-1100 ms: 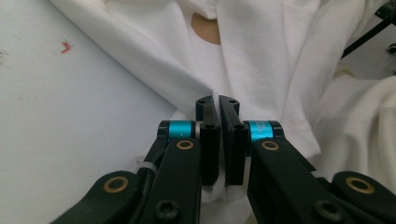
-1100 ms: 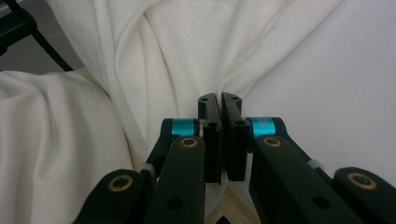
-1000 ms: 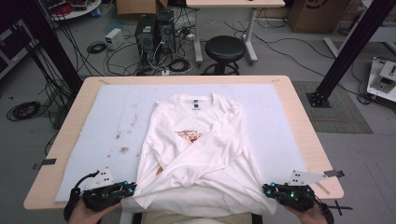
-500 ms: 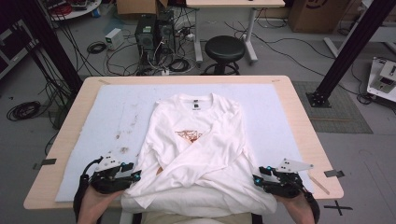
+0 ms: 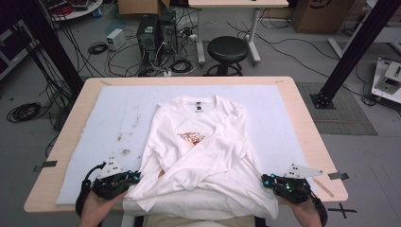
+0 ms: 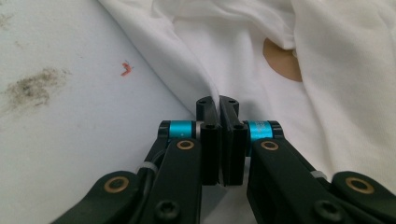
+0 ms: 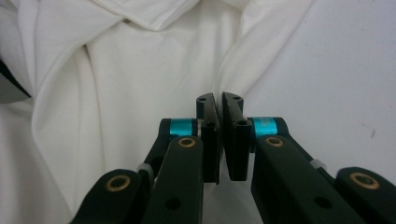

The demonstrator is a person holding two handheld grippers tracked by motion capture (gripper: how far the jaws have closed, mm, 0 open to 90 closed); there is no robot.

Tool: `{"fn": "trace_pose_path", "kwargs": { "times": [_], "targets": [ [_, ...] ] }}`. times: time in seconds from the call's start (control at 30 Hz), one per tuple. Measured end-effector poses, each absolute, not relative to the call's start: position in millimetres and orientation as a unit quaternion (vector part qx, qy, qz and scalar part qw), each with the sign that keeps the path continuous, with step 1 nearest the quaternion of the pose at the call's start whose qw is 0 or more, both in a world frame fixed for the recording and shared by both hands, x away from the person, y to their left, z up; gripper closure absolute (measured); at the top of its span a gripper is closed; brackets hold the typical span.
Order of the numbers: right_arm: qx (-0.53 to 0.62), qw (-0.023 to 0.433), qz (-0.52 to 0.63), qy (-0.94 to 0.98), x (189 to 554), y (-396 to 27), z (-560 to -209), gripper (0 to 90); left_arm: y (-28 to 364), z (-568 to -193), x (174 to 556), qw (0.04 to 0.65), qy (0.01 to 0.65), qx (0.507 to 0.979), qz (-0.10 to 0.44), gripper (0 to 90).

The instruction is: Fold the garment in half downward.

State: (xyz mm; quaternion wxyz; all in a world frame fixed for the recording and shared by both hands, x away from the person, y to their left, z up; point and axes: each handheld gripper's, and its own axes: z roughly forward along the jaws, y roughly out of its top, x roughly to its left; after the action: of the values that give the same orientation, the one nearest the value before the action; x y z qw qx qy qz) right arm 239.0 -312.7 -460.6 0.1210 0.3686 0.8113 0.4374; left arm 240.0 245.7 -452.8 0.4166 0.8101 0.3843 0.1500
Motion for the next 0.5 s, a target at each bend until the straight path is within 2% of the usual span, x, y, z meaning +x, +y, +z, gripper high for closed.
{"fn": "trace_pose_path", "kwargs": {
  "times": [0.23,0.27,0.33,0.5],
  "targets": [
    [0.375,0.112,0.443,0.807,230,-327,-462,86.4,254,-450,229,0.418,0.379,0.812,0.148,87.4],
    [0.376,0.116,0.443,0.805,230,-327,-462,84.0,255,-449,228,0.427,0.382,0.806,0.151,85.5],
    [0.379,0.126,0.442,0.803,229,-325,-460,76.3,258,-444,225,0.449,0.386,0.792,0.148,71.8],
    [0.369,0.136,0.451,0.801,222,-316,-447,62.7,255,-433,218,0.458,0.371,0.794,0.147,60.5]
  ]
}}
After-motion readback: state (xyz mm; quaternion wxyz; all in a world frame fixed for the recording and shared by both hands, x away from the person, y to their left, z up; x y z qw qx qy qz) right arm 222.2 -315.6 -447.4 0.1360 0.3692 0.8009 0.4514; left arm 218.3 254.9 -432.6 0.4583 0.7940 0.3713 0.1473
